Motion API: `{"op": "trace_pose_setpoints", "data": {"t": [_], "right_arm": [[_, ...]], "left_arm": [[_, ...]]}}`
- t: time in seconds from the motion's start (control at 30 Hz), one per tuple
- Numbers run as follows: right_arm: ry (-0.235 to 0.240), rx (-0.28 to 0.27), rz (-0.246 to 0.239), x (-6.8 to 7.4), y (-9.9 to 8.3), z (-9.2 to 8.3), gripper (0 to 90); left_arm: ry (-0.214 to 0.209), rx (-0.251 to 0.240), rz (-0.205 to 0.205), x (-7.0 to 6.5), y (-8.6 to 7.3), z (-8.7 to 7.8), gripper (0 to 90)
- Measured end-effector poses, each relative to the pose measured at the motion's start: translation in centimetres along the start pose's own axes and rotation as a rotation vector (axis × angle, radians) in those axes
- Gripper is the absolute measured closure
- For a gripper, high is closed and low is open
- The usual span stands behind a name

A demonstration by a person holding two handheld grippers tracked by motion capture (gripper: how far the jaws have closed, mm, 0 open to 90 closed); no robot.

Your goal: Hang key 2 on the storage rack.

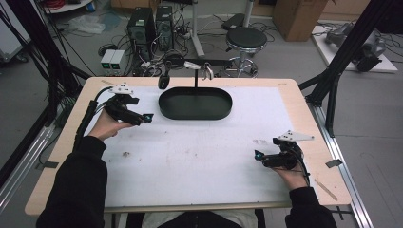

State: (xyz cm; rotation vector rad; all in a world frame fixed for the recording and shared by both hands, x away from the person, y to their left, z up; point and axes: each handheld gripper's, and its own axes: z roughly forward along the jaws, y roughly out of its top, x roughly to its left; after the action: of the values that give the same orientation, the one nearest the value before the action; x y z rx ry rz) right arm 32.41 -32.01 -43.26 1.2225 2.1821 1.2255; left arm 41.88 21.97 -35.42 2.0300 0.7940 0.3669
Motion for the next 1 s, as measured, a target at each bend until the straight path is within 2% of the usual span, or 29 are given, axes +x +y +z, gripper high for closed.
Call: {"op": "trace_pose_setpoints", "data": {"t": [0.23,0.53,0.67,0.73,0.77,0.87,1.0], "right_arm": [[-0.004,-0.002,0.003,-0.2,-0.1,0.0,0.8],[-0.001,0.008,0.007,-0.2,-0.2,0.2,0.8],[-0.003,0.008,0.006,-0.1,-0.2,0.2,0.8],[-0.002,0.009,0.003,-0.2,-0.2,0.2,0.8],[-0.002,0.009,0.005,-0.1,-0.2,0.2,0.8],[-0.004,0.012,0.000,-0.2,-0.2,0.2,0.8],[-0.005,0.010,0.002,-0.2,-0.2,0.2,0.8]], "left_arm": [[0.021,0.006,-0.019,-0.5,-1.4,-0.9,3.5],[0.030,-0.007,-0.057,-0.7,-3.7,-1.8,3.5],[0.046,-0.026,-0.063,-0.7,-4.9,-2.4,3.5],[0.043,-0.025,-0.071,-0.7,-5.4,-2.6,3.5],[0.042,-0.008,-0.070,-0.8,-5.6,-2.7,3.5],[0.041,-0.028,-0.085,-1.1,-6.3,-3.1,3.5],[0.036,-0.002,-0.095,-1.2,-7.1,-3.5,3.5]]}}
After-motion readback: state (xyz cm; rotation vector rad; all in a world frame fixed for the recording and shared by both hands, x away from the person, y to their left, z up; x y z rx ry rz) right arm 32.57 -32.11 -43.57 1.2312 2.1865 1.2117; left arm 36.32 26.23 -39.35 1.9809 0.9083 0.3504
